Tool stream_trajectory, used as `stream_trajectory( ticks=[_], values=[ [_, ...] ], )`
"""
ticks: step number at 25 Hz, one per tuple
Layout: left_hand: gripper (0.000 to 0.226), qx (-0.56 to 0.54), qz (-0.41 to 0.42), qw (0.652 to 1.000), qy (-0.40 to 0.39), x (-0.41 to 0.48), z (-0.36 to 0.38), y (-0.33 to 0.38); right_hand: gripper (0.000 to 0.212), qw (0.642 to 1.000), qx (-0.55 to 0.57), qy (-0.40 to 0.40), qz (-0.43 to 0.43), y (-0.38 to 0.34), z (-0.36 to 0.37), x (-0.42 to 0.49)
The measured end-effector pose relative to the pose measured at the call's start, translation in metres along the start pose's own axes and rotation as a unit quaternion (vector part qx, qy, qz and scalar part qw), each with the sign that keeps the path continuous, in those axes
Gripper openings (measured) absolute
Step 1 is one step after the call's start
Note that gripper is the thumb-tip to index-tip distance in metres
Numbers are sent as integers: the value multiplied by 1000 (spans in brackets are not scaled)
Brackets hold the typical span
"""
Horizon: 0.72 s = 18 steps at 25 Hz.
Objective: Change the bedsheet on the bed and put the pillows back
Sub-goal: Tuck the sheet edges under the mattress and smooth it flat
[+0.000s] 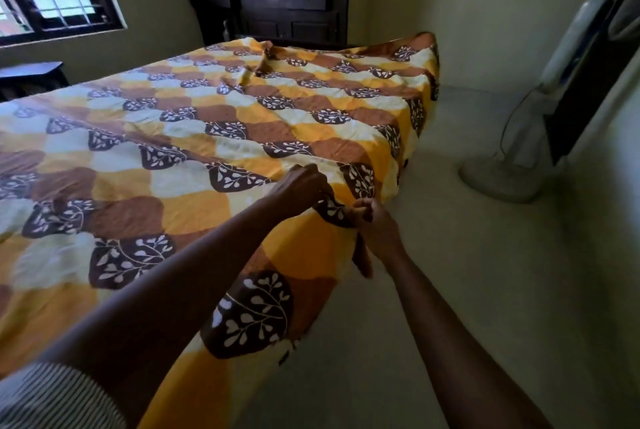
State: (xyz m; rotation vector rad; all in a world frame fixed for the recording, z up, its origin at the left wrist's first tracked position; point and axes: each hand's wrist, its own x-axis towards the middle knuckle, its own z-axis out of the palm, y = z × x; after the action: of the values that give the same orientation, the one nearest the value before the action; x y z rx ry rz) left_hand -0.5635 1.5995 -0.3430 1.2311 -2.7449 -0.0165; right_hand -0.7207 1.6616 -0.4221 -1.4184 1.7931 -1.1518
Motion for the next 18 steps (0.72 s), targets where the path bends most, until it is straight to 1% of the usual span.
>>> stream_trajectory(
  ticks=[2, 4, 6, 8, 10, 12, 14, 16, 17, 18],
  values=[
    [23, -13, 25, 1000, 8, 7, 10, -10, 33, 998, -29, -62, 8, 5, 7, -9],
    [23, -40, 48, 998, 2, 13, 15, -16, 33, 998, -21, -52, 28, 11, 2, -14],
    [24, -54, 65, 996, -24, 15, 22, -15, 36, 998, 29, -21, 54, 20, -6, -12],
    [24, -65, 49, 995, -49, 22, 30, -12, 34, 995, 64, -18, 74, 33, -8, -13],
    [24, -51, 26, 997, -48, 27, 35, -4, 30, 989, 84, -30, 117, 39, -1, -9],
    [21, -61, 16, 998, 0, 23, 39, 9, 28, 985, 90, -25, 142, 49, 13, -1],
    [22, -102, -36, 991, 79, 4, 48, 29, 25, 984, 101, -13, 146, 60, 25, -2],
    [21, -157, -91, 971, 158, -21, 57, 52, 23, 979, 142, -21, 146, 68, 31, -10],
    [21, -186, -117, 960, 175, -37, 63, 65, 25, 972, 176, -26, 154, 74, 34, -19],
    [21, -211, -138, 952, 176, -54, 70, 76, 26, 964, 210, -31, 161, 80, 36, -28]
  ],
)
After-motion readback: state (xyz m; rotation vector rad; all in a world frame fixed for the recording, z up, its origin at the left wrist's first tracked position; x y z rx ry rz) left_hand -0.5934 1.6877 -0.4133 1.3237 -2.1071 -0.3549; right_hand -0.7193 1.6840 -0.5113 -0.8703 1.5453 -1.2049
